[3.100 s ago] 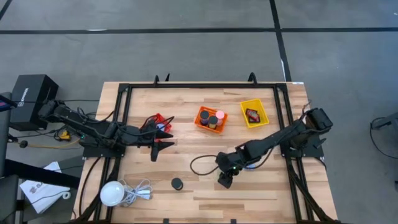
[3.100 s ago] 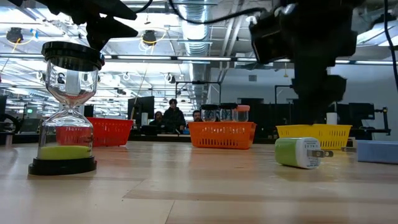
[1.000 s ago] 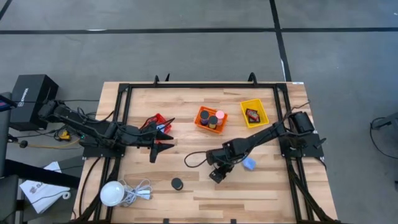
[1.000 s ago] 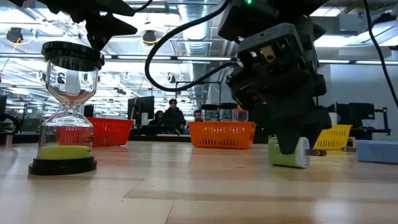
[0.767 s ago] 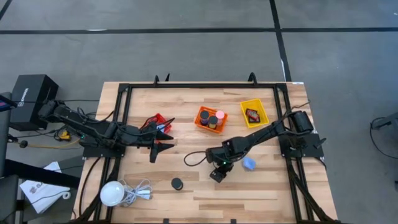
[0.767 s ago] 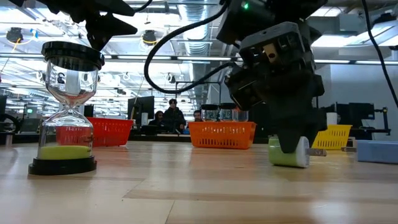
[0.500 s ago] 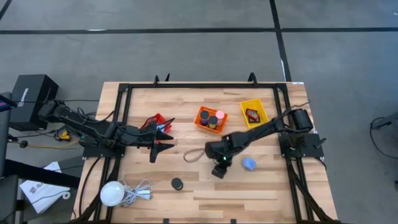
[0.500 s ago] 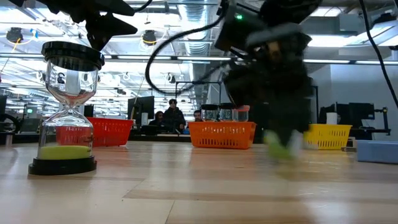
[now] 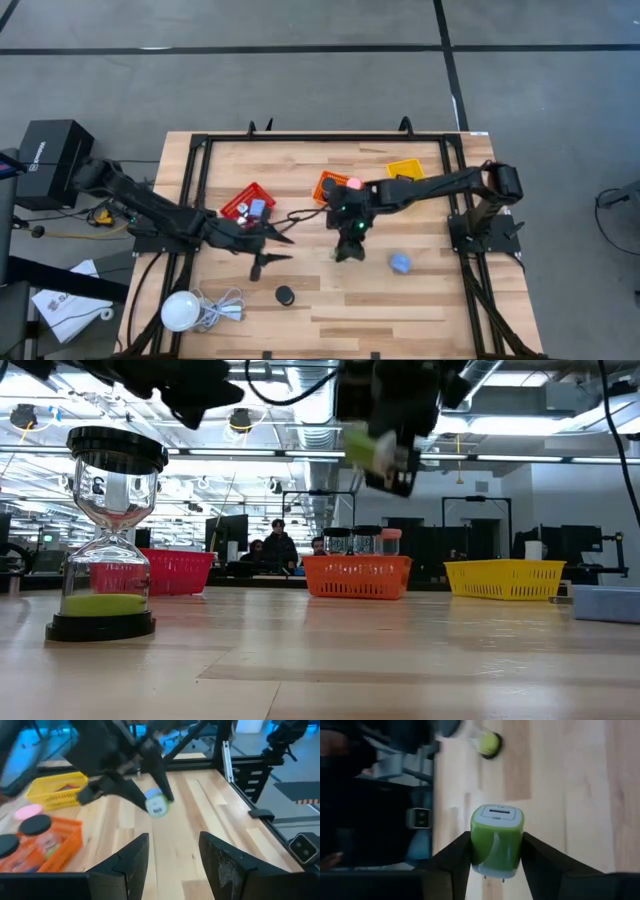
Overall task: Pick & Place Office items
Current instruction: Put the green charger adapter into the red basket
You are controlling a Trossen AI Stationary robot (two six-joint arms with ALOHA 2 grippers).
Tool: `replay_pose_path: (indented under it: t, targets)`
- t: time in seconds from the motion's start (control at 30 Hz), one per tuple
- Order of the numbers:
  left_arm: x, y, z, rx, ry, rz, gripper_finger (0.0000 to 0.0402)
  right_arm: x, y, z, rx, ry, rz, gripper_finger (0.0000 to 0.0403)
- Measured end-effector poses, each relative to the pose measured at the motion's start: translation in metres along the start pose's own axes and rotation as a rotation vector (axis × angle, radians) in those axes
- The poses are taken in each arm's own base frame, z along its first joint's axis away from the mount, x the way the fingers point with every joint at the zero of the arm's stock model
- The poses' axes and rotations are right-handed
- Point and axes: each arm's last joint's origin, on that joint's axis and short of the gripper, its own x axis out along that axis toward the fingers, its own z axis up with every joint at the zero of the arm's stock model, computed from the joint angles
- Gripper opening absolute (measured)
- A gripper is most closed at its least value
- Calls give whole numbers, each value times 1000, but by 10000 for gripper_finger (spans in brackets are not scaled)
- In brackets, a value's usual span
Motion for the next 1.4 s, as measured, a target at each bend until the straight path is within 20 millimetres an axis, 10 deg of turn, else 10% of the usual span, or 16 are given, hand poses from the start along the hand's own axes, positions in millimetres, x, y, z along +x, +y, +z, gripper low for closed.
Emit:
replay_pose_path:
  t: [0.7,1.4]
  targets:
    - [45,9,0,376,-189,-100,170,-31,-11,21,-15,-134,173,129]
    - [70,41,1,564,-164,-23,285,-34,-10,30,17,-178,243,145]
